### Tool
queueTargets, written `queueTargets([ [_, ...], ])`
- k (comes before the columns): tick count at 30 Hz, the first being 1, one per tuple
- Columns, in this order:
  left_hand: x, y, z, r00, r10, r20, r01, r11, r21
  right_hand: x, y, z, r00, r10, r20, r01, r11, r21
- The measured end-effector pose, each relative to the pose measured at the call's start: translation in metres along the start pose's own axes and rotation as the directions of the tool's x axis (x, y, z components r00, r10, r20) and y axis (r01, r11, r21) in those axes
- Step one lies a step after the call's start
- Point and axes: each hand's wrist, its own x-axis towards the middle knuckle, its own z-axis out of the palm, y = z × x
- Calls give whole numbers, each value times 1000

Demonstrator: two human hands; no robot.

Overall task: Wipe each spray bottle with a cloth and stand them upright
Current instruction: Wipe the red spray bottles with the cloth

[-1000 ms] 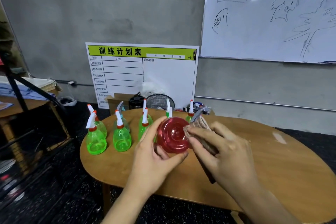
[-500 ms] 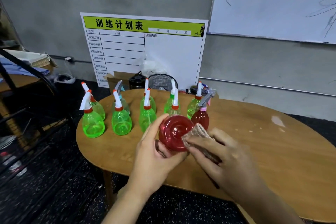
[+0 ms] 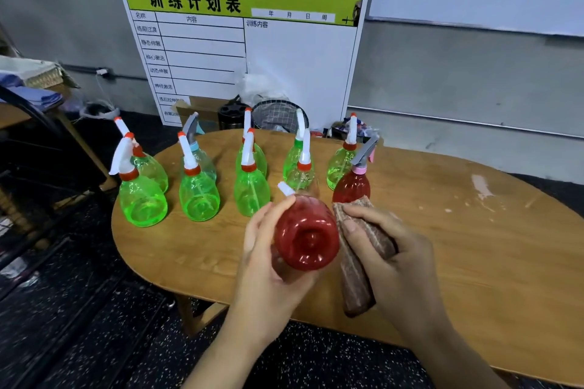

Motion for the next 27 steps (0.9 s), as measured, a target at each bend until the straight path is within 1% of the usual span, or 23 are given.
queueTargets([
  [2, -4, -12, 3, 999, -12, 53, 12, 1000, -2, 1, 14, 4, 996, 92, 10, -93, 992, 82],
  [5, -8, -21, 6, 992, -57, 114, 62, 997, -39, -1, 31, 9, 980, 193, 54, -199, 971, 134],
  [7, -6, -25, 8, 989, -100, 105, 108, 992, -68, -2, 45, 13, 964, 254, 76, -263, 953, 150],
  [10, -1, -38, 12, 993, -83, 78, 85, 996, -19, -1, 66, 20, 943, 317, 102, -328, 937, 120],
  [14, 6, -60, 16, 995, -79, 67, 77, 996, 37, 5, 89, 31, 936, 318, 148, -333, 939, 87],
  [16, 10, -71, 16, 989, -125, 77, 120, 990, 70, 9, 98, 35, 935, 318, 158, -329, 943, 46],
  [19, 20, -87, 19, 980, -171, 99, 166, 984, 61, 15, 115, 43, 928, 339, 151, -344, 939, 8],
  [22, 28, -98, 22, 982, -168, 83, 156, 980, 127, 19, 127, 48, 933, 337, 126, -338, 941, -8],
  [27, 36, -113, 25, 987, -142, 73, 127, 976, 179, 22, 139, 51, 937, 319, 141, -307, 947, -97],
])
